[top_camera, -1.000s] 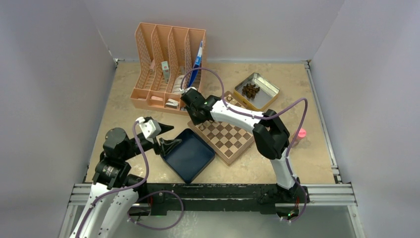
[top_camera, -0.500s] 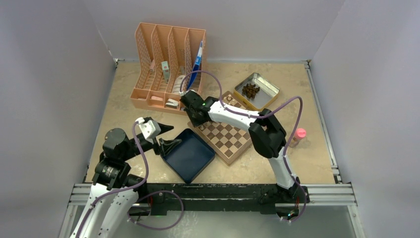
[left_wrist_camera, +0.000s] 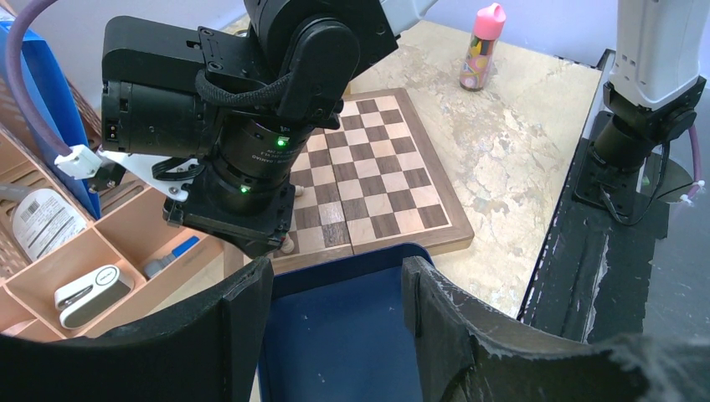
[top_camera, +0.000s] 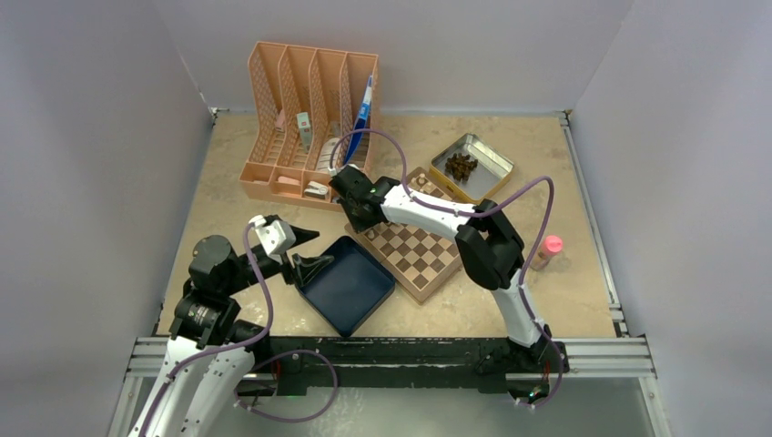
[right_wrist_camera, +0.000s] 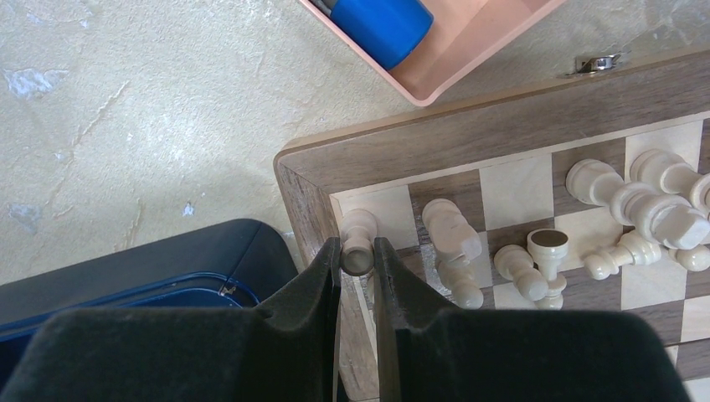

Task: Set up the chess pieces on the board
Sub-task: Place the chess piece on the chessboard.

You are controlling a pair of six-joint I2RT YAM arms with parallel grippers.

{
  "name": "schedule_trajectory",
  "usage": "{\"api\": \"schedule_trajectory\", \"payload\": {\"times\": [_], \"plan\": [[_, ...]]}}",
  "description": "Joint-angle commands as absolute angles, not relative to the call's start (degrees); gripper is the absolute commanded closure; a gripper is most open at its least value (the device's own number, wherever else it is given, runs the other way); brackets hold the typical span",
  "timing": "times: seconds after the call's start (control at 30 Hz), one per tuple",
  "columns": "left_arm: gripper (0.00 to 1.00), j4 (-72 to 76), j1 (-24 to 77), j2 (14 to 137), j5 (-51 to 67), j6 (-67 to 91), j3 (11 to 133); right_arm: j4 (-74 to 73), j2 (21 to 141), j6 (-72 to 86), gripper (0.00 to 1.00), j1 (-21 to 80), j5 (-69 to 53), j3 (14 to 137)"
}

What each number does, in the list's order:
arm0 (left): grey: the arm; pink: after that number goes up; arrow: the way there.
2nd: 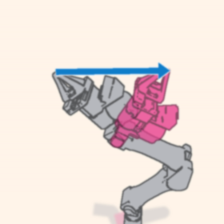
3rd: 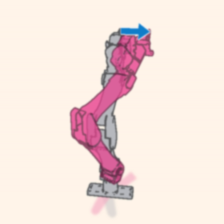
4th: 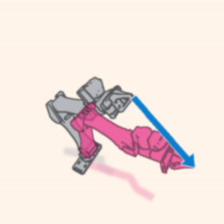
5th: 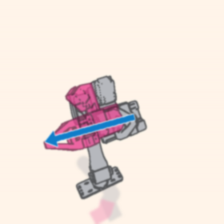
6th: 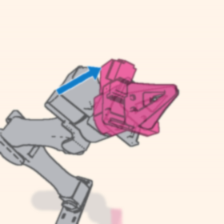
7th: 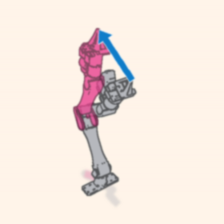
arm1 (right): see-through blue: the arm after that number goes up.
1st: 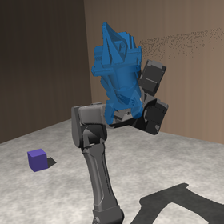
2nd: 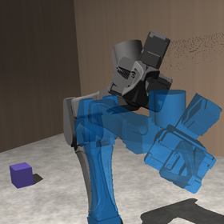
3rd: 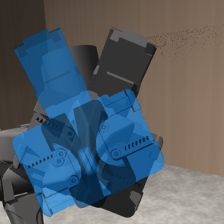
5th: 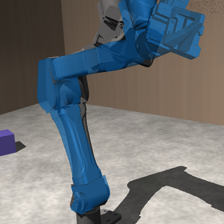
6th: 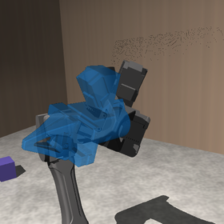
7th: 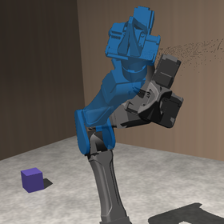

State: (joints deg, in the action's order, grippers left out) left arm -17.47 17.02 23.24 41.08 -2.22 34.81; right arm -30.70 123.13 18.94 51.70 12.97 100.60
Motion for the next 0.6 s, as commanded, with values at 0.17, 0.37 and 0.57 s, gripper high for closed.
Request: {"api": "schedule_trajectory", "payload": {"times": [0.17, 0.37, 0.57], "plan": [[0.42, -15.8, 17.1, 23.0, 40.8, -3.1, 35.3, -32.2, 122.2, 19.7, 0.83, 51.6, 16.1, 101.2], [0.42, -15.8, 17.1, 23.2, 41.0, -2.9, 35.3, -31.7, 122.4, 19.5, 0.82, 51.4, 16.0, 101.0], [0.42, -15.9, 17.1, 22.9, 40.9, -2.8, 35.3, -31.7, 122.5, 19.5, 0.77, 51.4, 16.1, 101.1]]}}
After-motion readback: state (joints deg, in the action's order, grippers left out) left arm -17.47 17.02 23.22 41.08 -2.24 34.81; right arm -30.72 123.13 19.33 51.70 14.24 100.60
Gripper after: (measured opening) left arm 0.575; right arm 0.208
